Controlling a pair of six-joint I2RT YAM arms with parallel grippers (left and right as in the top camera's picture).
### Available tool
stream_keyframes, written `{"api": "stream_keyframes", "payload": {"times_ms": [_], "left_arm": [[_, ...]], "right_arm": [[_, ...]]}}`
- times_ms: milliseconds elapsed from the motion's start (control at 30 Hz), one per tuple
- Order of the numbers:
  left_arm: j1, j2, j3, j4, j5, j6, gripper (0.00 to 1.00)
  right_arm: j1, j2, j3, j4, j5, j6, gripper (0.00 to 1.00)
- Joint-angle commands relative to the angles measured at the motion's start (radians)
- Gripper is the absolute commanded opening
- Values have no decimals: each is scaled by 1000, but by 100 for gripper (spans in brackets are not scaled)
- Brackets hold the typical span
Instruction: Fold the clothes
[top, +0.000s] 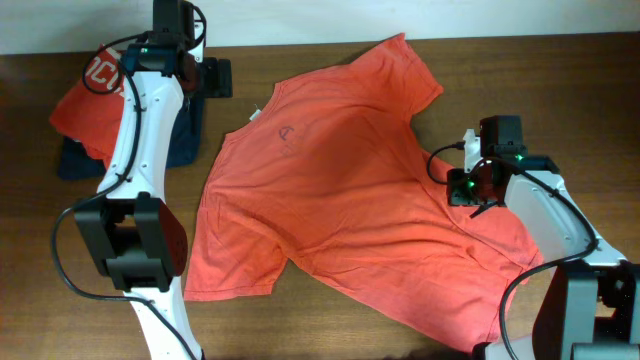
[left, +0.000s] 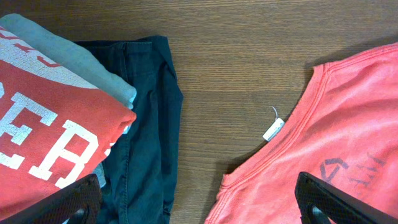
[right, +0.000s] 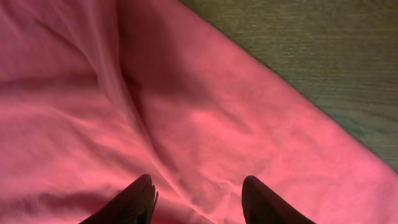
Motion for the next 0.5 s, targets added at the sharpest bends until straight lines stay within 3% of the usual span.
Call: {"api": "stream_keyframes", "payload": {"times_ms": [0,467], "left_arm": [[1,-20,12,0,8,-3,99],[1,-20,12,0,8,-3,99]], "right_arm": [[7,6,5,0,-90,-81,51],[7,23,-57,37,-148,-178,50]]}}
